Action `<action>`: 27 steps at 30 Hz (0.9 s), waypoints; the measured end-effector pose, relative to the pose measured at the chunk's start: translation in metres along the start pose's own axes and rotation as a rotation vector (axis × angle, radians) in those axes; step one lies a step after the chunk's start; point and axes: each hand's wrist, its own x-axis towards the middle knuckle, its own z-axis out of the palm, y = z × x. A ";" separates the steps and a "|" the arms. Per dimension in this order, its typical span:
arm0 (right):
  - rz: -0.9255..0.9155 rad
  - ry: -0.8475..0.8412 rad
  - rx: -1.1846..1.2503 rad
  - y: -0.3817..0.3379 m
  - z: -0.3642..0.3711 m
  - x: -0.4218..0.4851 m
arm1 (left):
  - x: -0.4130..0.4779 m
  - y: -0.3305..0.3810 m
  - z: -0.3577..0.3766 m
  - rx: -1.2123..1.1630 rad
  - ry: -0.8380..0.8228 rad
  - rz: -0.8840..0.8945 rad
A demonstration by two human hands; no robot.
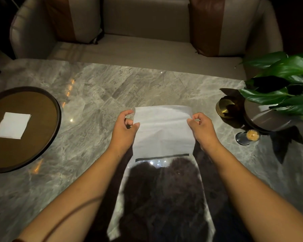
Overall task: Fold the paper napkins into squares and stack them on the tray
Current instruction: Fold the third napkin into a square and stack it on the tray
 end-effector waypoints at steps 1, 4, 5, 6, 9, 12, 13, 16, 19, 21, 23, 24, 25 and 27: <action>0.011 0.004 0.001 0.000 0.001 0.000 | 0.001 0.001 0.000 -0.008 0.001 -0.002; 0.045 0.023 0.010 0.004 0.004 -0.003 | 0.008 0.003 0.002 -0.010 0.013 -0.027; 0.062 0.030 0.016 0.008 0.006 -0.004 | 0.012 0.002 0.003 -0.010 0.016 -0.038; 0.082 0.039 0.021 0.012 0.008 -0.005 | 0.016 0.002 0.005 -0.009 0.012 -0.047; 0.149 0.104 0.008 0.028 0.016 -0.009 | 0.020 0.000 0.012 -0.007 -0.031 -0.097; 0.252 0.218 0.011 0.044 0.025 -0.011 | 0.012 -0.007 0.021 0.160 -0.019 -0.029; 0.274 0.243 0.038 0.048 0.028 -0.012 | 0.005 -0.012 0.025 0.307 -0.027 0.079; 0.262 0.258 0.133 0.054 0.037 -0.018 | -0.018 -0.028 0.040 0.716 -0.225 0.385; 0.269 0.282 0.211 0.058 0.041 -0.026 | -0.040 -0.048 0.062 1.085 -0.418 0.387; 0.296 0.301 0.234 0.059 0.042 -0.028 | -0.046 -0.056 0.069 1.199 -0.441 0.308; 0.302 0.289 0.247 0.061 0.041 -0.027 | -0.048 -0.059 0.069 1.217 -0.427 0.316; 0.298 0.274 0.247 0.061 0.039 -0.027 | -0.048 -0.059 0.068 1.225 -0.424 0.336; 0.292 0.255 0.251 0.061 0.036 -0.026 | -0.048 -0.058 0.066 1.225 -0.427 0.352; 0.293 0.220 0.296 0.059 0.029 -0.024 | -0.045 -0.060 0.062 1.205 -0.449 0.380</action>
